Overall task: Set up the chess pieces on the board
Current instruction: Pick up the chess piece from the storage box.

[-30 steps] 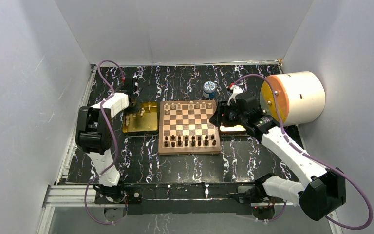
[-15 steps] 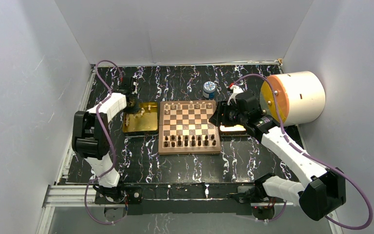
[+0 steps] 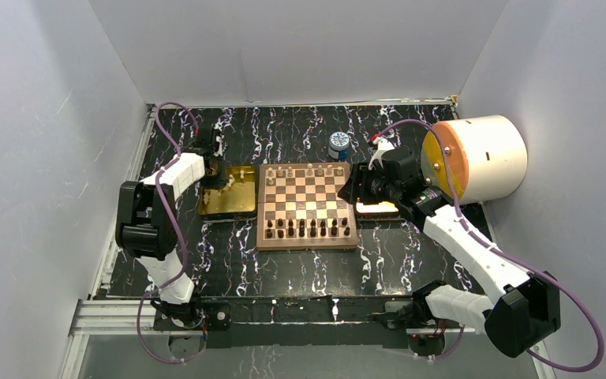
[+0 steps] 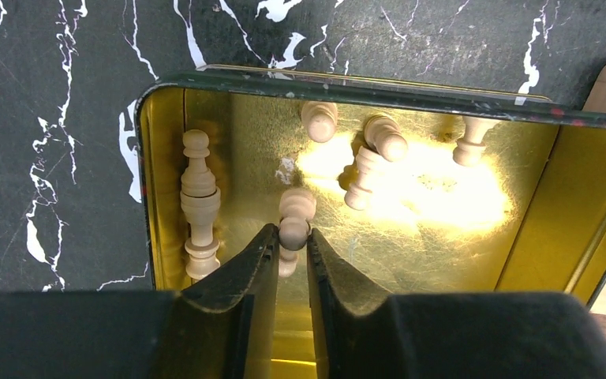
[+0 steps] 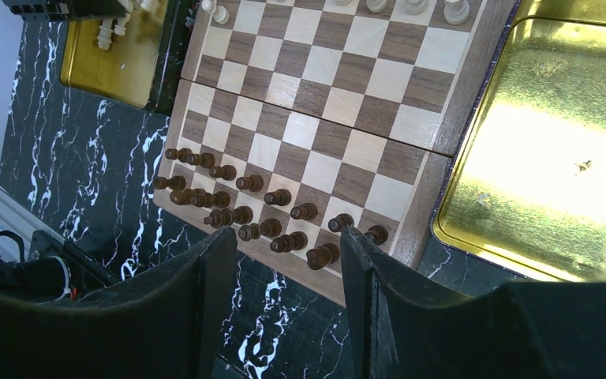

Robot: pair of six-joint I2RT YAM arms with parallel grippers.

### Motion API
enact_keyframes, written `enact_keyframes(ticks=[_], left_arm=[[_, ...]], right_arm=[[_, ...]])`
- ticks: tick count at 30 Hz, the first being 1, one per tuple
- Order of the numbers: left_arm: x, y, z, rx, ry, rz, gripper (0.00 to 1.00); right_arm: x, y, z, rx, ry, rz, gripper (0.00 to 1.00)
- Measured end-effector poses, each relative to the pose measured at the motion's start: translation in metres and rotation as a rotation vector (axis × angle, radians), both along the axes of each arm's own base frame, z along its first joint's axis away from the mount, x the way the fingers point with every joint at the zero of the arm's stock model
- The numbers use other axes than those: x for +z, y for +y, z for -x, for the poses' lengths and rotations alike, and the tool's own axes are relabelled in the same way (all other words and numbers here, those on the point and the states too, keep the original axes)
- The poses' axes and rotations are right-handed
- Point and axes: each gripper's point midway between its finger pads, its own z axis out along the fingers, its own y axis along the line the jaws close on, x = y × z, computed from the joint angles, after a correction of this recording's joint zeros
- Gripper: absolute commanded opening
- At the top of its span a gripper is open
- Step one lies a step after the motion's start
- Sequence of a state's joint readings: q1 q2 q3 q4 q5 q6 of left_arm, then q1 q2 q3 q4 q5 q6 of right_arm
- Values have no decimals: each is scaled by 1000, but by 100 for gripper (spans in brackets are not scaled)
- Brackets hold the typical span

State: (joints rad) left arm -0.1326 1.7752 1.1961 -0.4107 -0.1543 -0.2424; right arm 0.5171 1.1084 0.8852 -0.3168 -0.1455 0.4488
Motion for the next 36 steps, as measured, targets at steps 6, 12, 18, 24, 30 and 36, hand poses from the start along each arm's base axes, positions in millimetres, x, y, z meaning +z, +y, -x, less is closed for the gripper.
enact_keyframes(ticks=[6, 12, 18, 24, 30, 36], left_arm=[[-1, -1, 0, -1, 3, 5, 21], [-4, -1, 0, -2, 9, 3, 22], [-4, -1, -9, -13, 7, -6, 22], [0, -1, -21, -19, -18, -10, 19], [-6, -1, -22, -21, -7, -15, 19], [-7, -1, -21, -20, -2, -17, 13]], right_arm=[[0, 0, 0, 0, 1, -1, 60], [0, 0, 0, -1, 1, -1, 60], [0, 0, 0, -1, 0, -1, 61], [0, 0, 0, -1, 0, -2, 61], [1, 0, 0, -1, -1, -2, 61], [1, 0, 0, -1, -2, -3, 61]])
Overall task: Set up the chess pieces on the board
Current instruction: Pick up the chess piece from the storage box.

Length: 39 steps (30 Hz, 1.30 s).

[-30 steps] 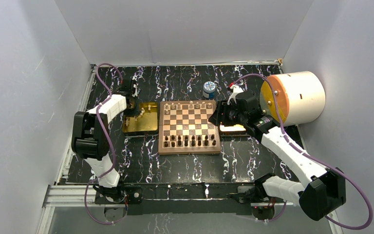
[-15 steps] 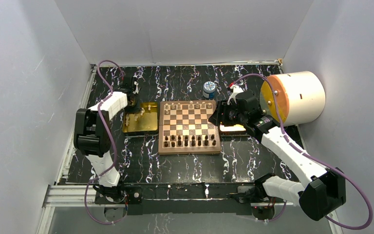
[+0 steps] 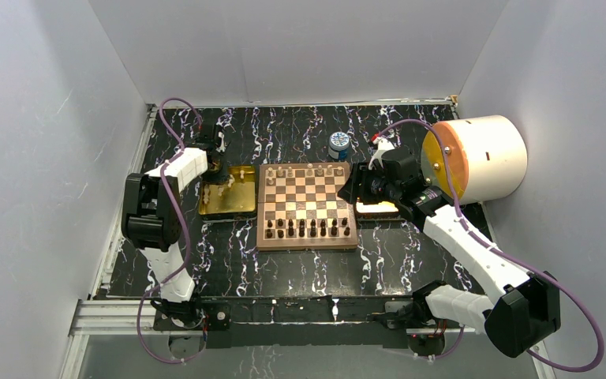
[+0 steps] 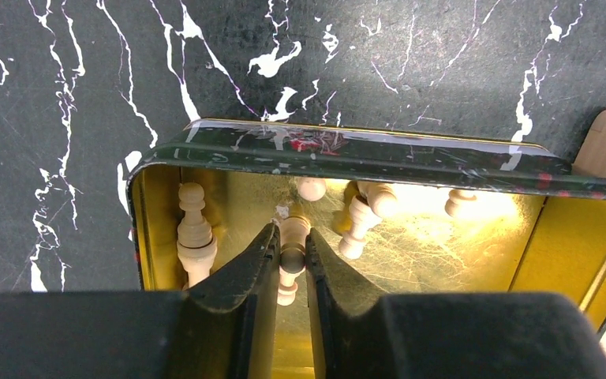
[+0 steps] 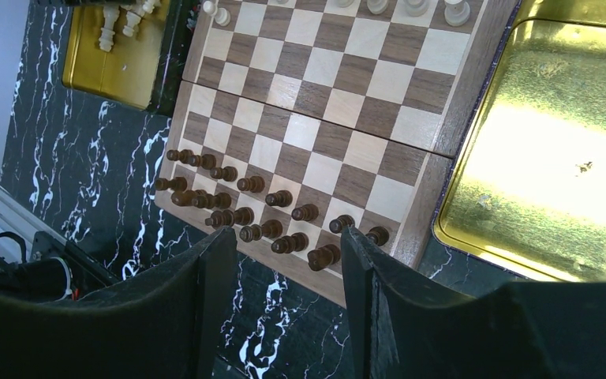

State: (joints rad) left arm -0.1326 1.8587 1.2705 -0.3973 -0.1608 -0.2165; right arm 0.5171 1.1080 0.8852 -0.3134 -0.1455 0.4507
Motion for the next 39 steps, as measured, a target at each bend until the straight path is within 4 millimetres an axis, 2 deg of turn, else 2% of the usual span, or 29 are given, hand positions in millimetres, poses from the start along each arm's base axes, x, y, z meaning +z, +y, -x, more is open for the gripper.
enact_keyframes(ticks=[6, 10, 16, 21, 30, 39], left_arm=[[0, 0, 1, 1, 3, -2, 4], [1, 1, 4, 2, 15, -4, 3], [9, 2, 10, 6, 22, -7, 13], [19, 3, 9, 8, -3, -10, 12], [19, 1, 8, 4, -7, 0, 12], [9, 0, 8, 0, 16, 6, 14]], right_arm=[[0, 0, 0, -3, 3, -4, 61], [0, 1, 0, -6, 6, -8, 61], [2, 4, 2, 1, 20, -28, 61], [2, 6, 4, 5, 33, -43, 61], [3, 7, 5, 8, 37, -49, 61], [3, 7, 5, 9, 35, -47, 61]])
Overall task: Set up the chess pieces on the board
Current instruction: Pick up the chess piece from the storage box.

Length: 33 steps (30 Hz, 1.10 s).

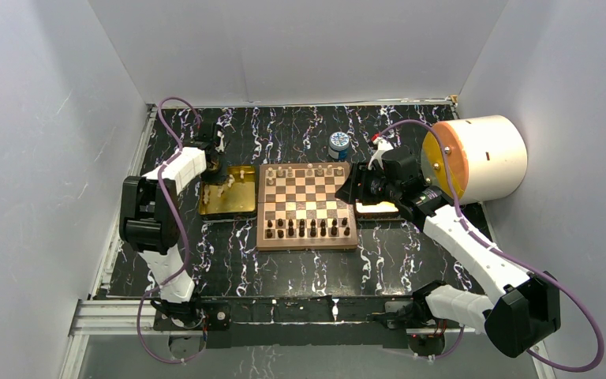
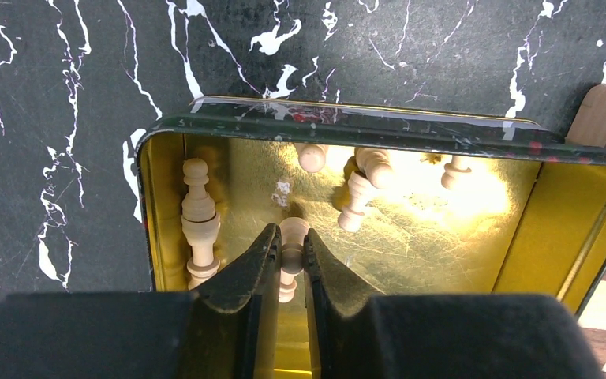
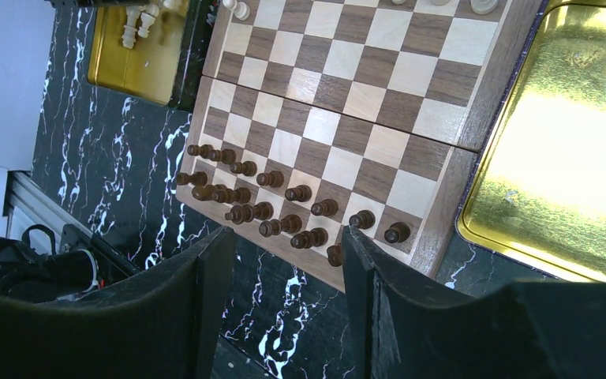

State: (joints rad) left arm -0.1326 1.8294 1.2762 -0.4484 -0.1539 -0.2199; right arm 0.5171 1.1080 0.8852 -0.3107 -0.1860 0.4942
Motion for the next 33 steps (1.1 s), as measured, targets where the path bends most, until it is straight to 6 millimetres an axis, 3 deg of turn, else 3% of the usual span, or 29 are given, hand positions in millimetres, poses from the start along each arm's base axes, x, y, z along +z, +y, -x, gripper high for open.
enact_keyframes(ticks=[24, 29, 33], left_arm=[[-16, 1, 2, -4, 33, -6, 23], [-21, 0, 3, -11, 47, -8, 14], [-21, -1, 2, -14, 44, -1, 13]], right_arm=[[0, 0, 0, 0, 0, 0, 62], [0, 0, 0, 0, 0, 0, 62], [0, 0, 0, -4, 0, 1, 61]])
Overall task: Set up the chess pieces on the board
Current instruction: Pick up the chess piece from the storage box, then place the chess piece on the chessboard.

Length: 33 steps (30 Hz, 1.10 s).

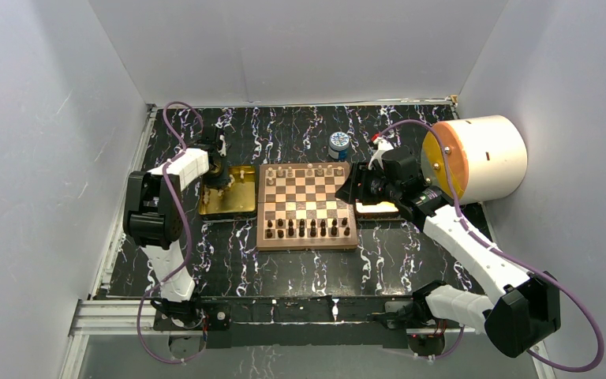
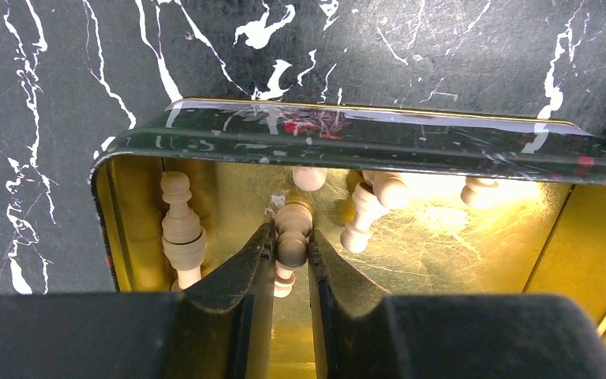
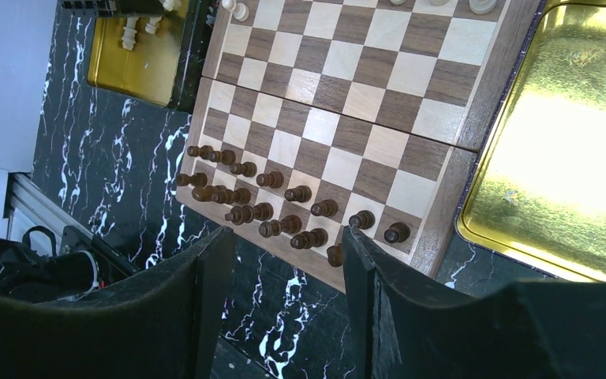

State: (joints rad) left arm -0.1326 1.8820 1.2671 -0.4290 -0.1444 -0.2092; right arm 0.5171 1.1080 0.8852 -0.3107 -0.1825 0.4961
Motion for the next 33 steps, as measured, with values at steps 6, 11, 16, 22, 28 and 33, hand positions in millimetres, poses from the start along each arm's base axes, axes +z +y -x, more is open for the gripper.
enact_keyframes(ticks=[6, 11, 16, 22, 28, 33], left_arm=[[1, -1, 0, -3, 0, 7, 10], [10, -3, 2, 6, -8, 23, 8], [39, -11, 2, 17, -69, 77, 7], [75, -24, 3, 33, -149, 170, 7], [89, -41, 12, 32, -157, 276, 7], [91, -61, 26, 34, -121, 397, 7]], right_arm=[[0, 0, 0, -3, 4, -4, 61], [1, 1, 1, -7, 13, -13, 60], [-1, 3, 1, -16, 33, -24, 58], [-7, 18, 2, 0, 60, -24, 58], [3, 47, 3, 61, 25, -41, 58], [16, 87, 9, 193, -148, -39, 55]])
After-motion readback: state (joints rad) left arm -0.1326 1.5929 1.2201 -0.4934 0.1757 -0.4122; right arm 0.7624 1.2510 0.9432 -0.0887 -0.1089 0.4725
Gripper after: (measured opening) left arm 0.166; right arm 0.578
